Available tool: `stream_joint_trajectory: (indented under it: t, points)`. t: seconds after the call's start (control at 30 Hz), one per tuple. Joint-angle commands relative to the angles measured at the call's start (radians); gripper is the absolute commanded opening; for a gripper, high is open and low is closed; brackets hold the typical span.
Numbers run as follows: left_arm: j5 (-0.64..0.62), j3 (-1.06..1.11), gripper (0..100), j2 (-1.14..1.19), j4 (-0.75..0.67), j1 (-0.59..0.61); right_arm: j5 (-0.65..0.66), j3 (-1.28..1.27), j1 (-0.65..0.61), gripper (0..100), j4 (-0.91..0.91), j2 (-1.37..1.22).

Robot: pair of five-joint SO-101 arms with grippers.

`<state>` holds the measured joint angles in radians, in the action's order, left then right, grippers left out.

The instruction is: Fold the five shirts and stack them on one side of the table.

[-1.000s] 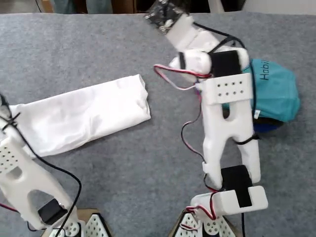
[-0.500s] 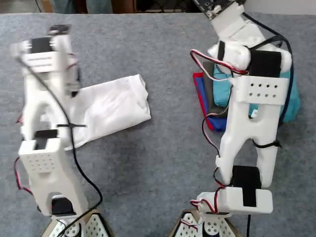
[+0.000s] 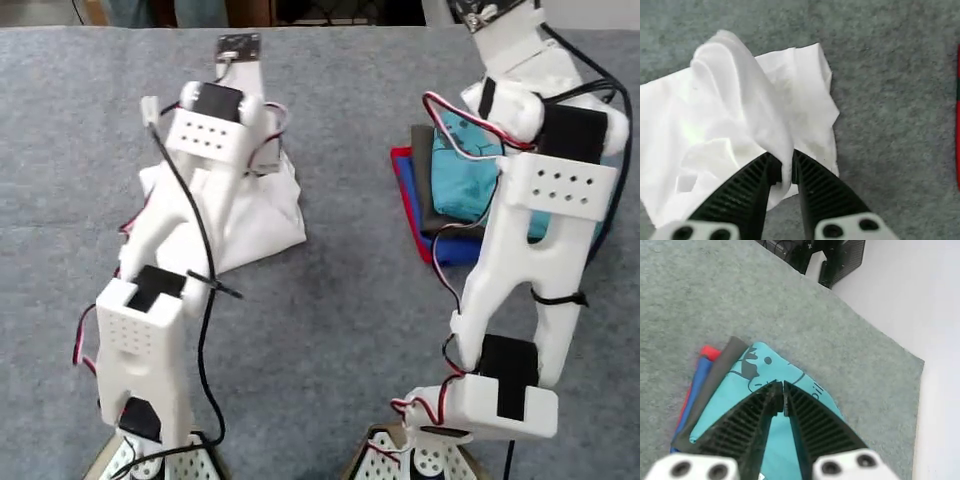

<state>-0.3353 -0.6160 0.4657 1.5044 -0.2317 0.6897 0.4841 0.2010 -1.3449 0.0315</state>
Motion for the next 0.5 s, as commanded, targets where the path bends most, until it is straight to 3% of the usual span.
stream_joint_trajectory:
  t: [0.0,0.33,0.4,0.47]
  points:
    - [-0.058,-0.002,3,-0.058,-0.077,-0.044,0.006,0.051,0.017,1.8,0.018,0.038]
    - [-0.068,-0.015,3,0.051,-0.107,-0.05,0.006,0.051,0.015,1.8,0.018,0.033]
    - [-0.066,-0.015,7,0.058,-0.1,-0.051,0.006,0.051,0.014,1.8,0.018,0.033]
    - [-0.072,-0.013,18,0.058,-0.1,-0.054,0.006,0.05,0.009,1.8,0.018,0.031]
